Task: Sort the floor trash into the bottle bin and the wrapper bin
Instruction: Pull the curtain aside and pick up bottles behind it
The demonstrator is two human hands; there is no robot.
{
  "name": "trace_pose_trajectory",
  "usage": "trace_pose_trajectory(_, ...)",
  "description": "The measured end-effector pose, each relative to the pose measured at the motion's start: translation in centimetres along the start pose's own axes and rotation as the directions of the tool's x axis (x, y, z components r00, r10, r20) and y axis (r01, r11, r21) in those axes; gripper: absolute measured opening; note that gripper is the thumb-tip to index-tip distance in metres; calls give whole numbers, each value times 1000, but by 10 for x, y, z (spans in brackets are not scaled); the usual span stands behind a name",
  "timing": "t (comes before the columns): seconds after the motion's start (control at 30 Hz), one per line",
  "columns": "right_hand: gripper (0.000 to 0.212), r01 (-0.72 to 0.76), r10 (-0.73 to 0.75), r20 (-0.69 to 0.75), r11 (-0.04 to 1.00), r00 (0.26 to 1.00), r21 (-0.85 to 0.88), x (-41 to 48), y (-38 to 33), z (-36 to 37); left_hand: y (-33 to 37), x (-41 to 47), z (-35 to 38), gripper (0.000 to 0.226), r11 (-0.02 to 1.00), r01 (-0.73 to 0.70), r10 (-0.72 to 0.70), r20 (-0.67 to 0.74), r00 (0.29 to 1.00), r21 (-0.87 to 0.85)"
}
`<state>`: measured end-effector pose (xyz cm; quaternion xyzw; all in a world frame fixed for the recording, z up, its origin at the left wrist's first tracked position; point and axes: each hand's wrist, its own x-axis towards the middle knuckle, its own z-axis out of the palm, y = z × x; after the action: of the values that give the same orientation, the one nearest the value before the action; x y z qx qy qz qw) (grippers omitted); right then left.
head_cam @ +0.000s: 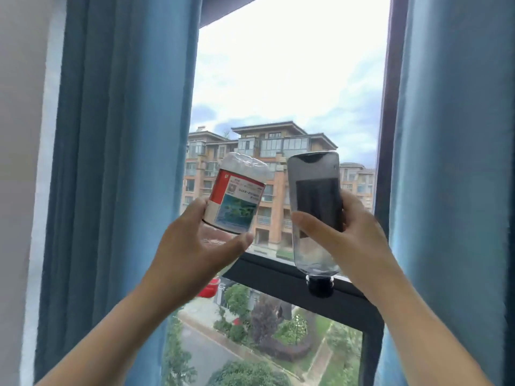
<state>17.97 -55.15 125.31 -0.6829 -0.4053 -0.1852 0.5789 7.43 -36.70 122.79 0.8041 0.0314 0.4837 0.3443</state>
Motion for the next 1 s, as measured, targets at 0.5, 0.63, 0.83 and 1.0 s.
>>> trace_pose_trajectory(0.5, 49, -154, 126, -333, 986, 934, -60, -106, -96, -51, 58, -21, 24, 38, 788, -45, 311, 333, 891, -614)
trace_pose_trajectory(0.63, 45, -226, 115, -463, 955, 879, -191, -147, -130, -90, 103, -44, 50, 45, 662, 37, 397, 393, 829, -748)
trace_pose_trajectory(0.83, 44, -323, 46, -612, 880, 790, -350, -209, -189, -157, 190, -90, 85, 32, 479, 191, 509, 448, 735, -857)
trace_pose_trajectory(1.0, 45, -441, -20, -710, 772, 703, -458, -272, -239, -212, 273, -140, 110, 34, 388, 210, 598, 418, 683, -898)
